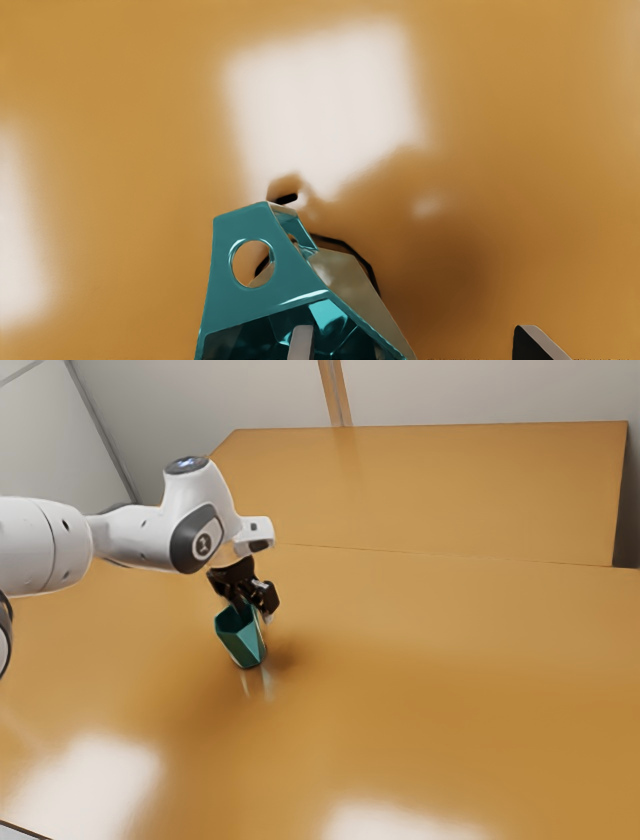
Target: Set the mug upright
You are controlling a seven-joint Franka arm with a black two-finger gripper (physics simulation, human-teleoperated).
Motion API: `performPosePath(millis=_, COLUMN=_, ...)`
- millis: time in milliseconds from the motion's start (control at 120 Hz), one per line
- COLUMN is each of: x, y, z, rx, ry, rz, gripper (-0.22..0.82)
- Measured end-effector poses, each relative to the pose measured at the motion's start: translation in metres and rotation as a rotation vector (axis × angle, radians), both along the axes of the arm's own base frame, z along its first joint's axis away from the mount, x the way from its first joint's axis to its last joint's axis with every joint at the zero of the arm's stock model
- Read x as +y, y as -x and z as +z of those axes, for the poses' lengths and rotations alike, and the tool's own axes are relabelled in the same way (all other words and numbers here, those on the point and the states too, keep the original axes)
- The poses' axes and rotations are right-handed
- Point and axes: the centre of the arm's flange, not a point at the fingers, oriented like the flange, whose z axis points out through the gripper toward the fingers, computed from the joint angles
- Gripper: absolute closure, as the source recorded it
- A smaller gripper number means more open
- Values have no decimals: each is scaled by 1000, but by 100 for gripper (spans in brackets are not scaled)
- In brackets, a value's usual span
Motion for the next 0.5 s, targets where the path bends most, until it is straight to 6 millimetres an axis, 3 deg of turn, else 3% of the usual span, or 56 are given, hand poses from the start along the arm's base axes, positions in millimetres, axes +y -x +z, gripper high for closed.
performPosePath(millis=167, x=-8, y=-6, z=43, rx=-30, ry=26, rz=27, gripper=9)
performPosePath(millis=342, x=-16, y=-30, z=140, rx=-70, ry=52, rz=44, gripper=4)
performPosePath(millis=500, x=-22, y=-24, z=189, rx=-38, ry=58, rz=47, gripper=2)
